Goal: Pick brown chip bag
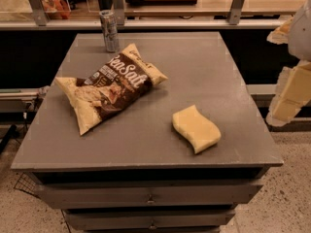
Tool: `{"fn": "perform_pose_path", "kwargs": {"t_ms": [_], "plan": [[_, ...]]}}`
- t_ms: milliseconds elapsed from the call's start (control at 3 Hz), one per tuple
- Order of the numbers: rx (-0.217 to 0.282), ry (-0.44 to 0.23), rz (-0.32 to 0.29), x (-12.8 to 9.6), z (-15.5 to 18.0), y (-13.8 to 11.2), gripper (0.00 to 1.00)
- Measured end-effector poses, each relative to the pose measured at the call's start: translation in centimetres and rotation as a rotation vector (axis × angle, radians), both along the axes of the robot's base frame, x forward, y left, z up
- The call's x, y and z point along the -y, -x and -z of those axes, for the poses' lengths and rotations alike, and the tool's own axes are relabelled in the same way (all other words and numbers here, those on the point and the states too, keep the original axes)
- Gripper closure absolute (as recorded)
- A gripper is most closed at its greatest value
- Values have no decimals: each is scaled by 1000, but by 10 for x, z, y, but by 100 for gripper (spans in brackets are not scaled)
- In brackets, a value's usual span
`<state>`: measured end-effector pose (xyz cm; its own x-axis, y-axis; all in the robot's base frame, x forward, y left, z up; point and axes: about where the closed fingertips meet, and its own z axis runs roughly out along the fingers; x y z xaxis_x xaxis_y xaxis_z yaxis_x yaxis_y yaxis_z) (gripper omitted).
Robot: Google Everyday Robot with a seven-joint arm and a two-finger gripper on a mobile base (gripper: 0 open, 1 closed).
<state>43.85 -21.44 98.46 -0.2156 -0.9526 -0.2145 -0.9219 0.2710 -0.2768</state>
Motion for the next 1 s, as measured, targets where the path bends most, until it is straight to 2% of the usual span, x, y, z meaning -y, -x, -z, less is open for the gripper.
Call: {"fn": "perform_pose_path", "kwargs": {"t_ms": [333,667,1000], "plan": [[0,0,0,0,0,0,0],[-27,-67,-64,-37,26,-20,0],[-56,-181,-146,-97,64,-57,0]]}}
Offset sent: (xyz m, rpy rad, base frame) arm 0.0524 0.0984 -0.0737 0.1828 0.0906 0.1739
